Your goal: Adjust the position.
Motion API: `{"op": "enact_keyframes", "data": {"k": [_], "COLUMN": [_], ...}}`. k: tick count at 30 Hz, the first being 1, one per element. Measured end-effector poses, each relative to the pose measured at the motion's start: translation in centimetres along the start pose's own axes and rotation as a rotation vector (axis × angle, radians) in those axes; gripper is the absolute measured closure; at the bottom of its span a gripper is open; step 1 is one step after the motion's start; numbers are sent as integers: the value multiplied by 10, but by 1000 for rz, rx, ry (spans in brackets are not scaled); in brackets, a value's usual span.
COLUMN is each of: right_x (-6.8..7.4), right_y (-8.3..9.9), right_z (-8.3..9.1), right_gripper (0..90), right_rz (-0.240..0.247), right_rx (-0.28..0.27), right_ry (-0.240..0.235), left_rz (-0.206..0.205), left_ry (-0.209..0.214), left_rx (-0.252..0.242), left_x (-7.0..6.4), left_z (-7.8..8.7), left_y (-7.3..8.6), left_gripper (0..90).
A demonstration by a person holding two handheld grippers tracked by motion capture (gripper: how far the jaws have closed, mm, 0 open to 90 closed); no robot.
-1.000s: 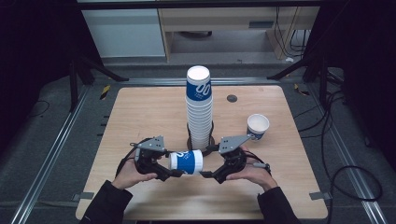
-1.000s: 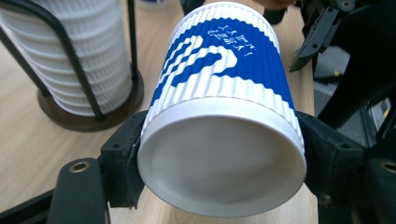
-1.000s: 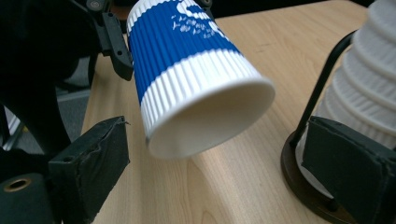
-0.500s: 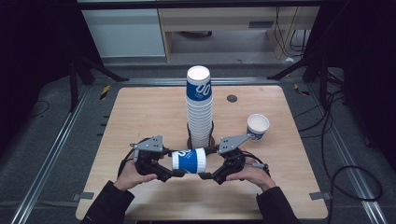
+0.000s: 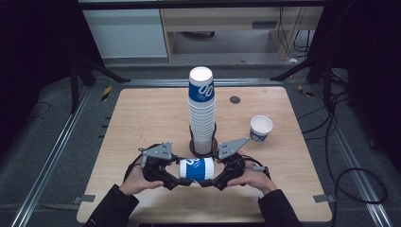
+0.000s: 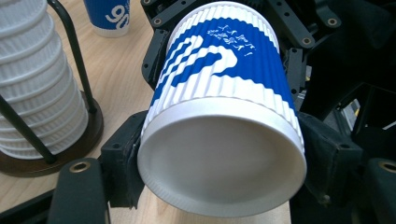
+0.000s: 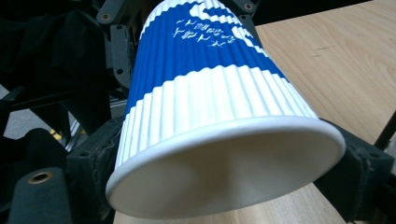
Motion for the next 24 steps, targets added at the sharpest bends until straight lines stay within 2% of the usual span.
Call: {"op": "enact_keyframes", "data": {"k": [10,18,24], "right_x": [0,0,-4], "right_y": [0,0,1], "right_z": [1,4,9], "right_gripper": [162,167,166], "right_rz": [7,20,27], "right_rx": [3,19,47], "right_ry": [-4,9,40], "left_rz": [-1,-1,9], "left_ry": [-2,-27,-45], "left_rx": [4,12,62], "left_x": [0,0,3], "left_z": [0,5,11], "left_y": [0,-2,1], "left_gripper": [262,234,199]}}
Point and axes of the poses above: each handheld gripper's, and its own axes: z roughly backward along the jaws, y roughly out of its underside, x roughly to its left, the point moved 3 cm from there along -z, roughly forward along the jaws, and after that the axes turned 5 degrees about y, right-handed, at the moved point
